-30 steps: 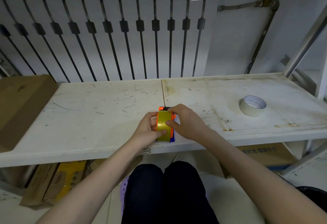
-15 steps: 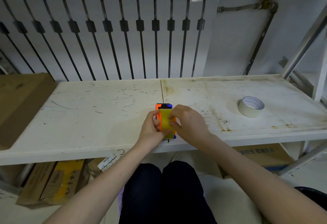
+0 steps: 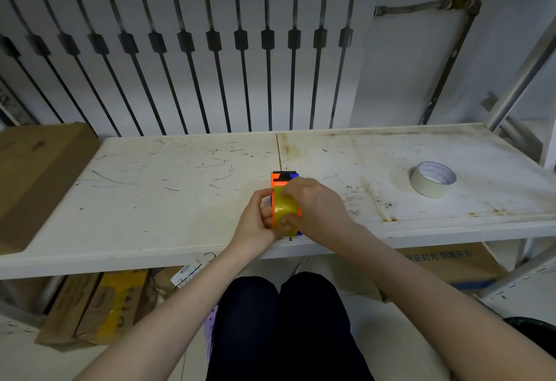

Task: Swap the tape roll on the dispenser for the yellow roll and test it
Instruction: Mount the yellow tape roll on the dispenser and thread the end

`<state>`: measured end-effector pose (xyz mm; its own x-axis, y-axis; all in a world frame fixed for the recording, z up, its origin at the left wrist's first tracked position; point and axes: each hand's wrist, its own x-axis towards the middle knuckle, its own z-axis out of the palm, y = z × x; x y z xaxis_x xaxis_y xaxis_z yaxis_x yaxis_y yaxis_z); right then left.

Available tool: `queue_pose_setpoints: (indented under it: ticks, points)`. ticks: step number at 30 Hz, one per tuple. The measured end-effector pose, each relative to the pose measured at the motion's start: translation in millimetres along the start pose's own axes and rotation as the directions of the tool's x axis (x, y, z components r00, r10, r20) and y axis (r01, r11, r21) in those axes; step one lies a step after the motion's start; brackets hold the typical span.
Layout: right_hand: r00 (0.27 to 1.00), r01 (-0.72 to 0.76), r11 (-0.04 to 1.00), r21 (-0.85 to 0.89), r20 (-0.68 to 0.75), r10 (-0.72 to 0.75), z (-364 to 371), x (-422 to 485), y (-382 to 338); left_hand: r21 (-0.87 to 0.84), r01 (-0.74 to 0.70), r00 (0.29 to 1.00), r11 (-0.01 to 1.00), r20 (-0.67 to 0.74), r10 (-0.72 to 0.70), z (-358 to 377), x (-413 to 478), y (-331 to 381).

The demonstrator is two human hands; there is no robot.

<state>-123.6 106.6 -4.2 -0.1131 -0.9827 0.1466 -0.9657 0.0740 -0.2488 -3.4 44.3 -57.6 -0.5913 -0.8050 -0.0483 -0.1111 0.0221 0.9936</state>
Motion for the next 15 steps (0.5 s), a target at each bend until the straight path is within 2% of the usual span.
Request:
queue_pose_setpoints:
  ticks: [4, 10, 15]
  points:
    - [0.998, -0.002, 1.000, -0.024, 0.058, 0.003, -5, 11, 5, 0.044, -0.004, 0.999, 0.999, 0.033, 0.002, 0, 2, 1]
    - [0.996, 0.073, 0.991, -0.110, 0.059, -0.067, -6, 15, -1, 0.078, -0.008, 0.999, 0.997, 0.035, 0.006, -3, 0, 2]
    - [0.976, 0.124, 0.992, -0.012, 0.181, -0.120, -13, 27, 2, 0.178, -0.017, 0.997, 0.984, 0.073, 0.004, -4, 3, 7]
